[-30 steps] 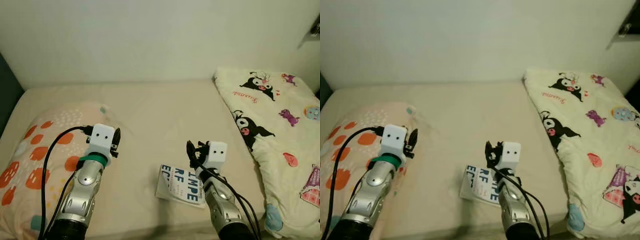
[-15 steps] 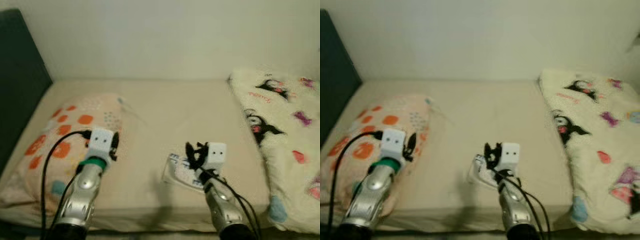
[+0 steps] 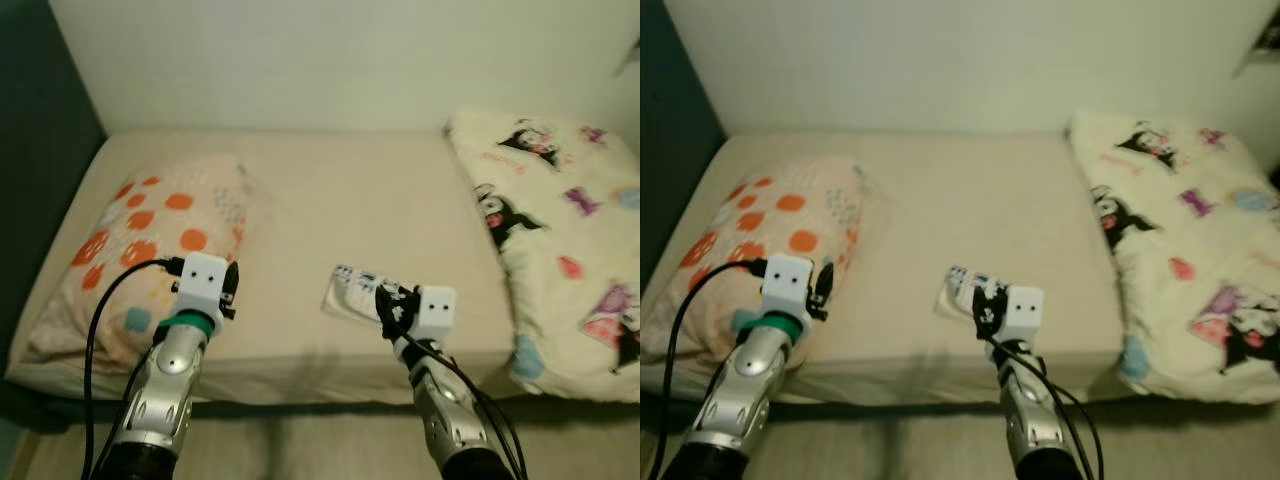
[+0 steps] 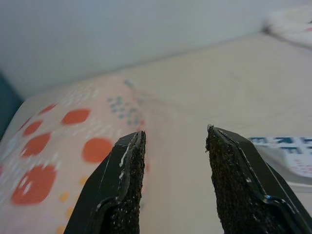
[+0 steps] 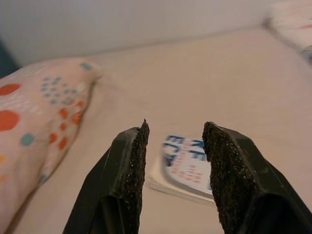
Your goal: Clean up the room
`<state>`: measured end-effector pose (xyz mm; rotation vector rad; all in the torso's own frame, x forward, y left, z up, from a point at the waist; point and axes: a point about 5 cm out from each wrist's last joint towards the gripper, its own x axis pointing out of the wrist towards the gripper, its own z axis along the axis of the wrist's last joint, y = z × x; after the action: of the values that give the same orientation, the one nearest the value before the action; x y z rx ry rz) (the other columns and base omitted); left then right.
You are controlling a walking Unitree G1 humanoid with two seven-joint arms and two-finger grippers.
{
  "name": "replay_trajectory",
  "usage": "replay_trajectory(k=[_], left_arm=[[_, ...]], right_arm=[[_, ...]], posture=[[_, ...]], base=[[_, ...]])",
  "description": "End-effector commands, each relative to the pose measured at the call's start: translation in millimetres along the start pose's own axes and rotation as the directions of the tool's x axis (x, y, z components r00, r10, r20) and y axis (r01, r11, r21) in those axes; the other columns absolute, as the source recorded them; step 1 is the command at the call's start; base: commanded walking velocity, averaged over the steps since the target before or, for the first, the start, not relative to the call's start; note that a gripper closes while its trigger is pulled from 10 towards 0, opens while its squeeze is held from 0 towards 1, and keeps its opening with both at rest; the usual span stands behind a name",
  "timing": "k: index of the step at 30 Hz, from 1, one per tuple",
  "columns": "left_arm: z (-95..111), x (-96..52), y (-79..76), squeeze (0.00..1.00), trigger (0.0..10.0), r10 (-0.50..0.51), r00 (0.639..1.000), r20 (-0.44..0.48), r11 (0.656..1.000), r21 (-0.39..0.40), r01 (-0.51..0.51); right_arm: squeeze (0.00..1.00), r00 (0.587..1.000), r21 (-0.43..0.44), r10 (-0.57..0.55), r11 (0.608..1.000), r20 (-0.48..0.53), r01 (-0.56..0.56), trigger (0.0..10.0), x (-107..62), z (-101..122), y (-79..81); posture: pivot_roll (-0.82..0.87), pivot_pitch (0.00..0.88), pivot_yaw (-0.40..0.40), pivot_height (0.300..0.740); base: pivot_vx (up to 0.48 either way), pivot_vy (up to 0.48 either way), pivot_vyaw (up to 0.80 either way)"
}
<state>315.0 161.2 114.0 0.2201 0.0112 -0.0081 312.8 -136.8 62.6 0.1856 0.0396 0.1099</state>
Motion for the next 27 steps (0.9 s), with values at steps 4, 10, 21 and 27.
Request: replay_trajectory(k=[4, 10, 21, 27], left_arm=[[-5.0, 0.4, 2.1, 0.0, 10.0, 0.021, 0.999, -0.034, 1.0, 0.016, -0.021], [-5.1, 1.3, 4.6, 0.0, 10.0, 0.033, 0.999, -0.034, 0.999, 0.016, -0.032], [-4.9, 1.9, 5.5, 0.0, 10.0, 0.041, 0.999, -0.036, 0.999, 0.019, -0.041], [-4.3, 1.6, 3.8, 0.0, 10.0, 0.033, 0.999, -0.03, 0.999, 0.012, -0.032]], right_arm=[[0.0, 1.0, 0.0, 0.002, 1.0, -0.02, -0.002, 10.0, -2.1, -5.3, 2.1], [0.0, 1.0, 0.0, 0.001, 1.0, -0.019, -0.001, 10.0, -2.0, -5.1, 2.2], [0.0, 1.0, 0.0, 0.002, 1.0, -0.019, -0.002, 10.0, -2.1, -5.1, 2.4], [0.0, 1.0, -0.001, 0.003, 1.0, -0.018, -0.003, 10.0, -2.2, -5.0, 2.2]], posture=[[0.02, 0.0, 0.02, 0.74], [0.02, 0.0, 0.022, 0.74], [0.02, 0.0, 0.021, 0.74], [0.02, 0.0, 0.021, 0.74]], base=[[0.0, 0.0, 0.0], [0.372, 0.0, 0.0], [0.348, 0.0, 0.0], [0.099, 0.0, 0.0]])
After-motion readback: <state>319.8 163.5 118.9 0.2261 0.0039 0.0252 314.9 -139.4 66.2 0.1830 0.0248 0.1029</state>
